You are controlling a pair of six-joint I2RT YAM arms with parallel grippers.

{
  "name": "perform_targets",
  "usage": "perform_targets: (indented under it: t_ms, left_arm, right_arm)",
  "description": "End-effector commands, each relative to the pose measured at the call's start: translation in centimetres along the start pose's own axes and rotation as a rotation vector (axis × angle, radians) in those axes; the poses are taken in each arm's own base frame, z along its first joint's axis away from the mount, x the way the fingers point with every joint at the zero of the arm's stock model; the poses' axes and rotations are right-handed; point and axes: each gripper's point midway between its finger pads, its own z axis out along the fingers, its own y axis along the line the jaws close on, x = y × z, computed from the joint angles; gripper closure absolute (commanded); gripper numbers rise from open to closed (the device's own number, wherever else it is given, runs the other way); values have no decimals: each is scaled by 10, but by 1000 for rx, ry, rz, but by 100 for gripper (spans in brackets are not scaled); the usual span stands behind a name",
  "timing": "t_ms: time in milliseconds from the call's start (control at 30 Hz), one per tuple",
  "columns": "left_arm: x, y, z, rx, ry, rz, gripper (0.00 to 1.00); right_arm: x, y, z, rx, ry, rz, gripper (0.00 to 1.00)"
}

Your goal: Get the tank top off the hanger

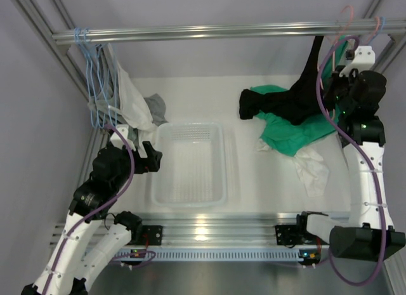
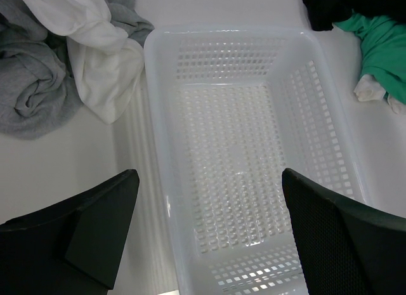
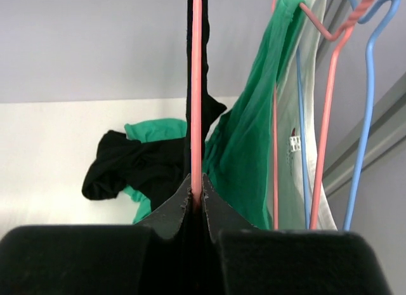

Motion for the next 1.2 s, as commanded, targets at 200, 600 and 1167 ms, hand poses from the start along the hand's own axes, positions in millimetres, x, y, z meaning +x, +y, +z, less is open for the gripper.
perform_targets:
  t_ms: [200, 600, 1167]
  left_arm:
    - [-12, -15, 7, 60, -19, 10, 1]
    - [-70, -142, 14, 623, 22, -93, 1]
    - [-157, -379, 61, 877, -290, 242, 8]
  right_arm:
    - [-49, 15, -54, -70, -233, 57, 100]
    - [-29, 49, -128, -221, -217, 119, 100]
    - [11, 109, -237, -535, -209, 216, 100]
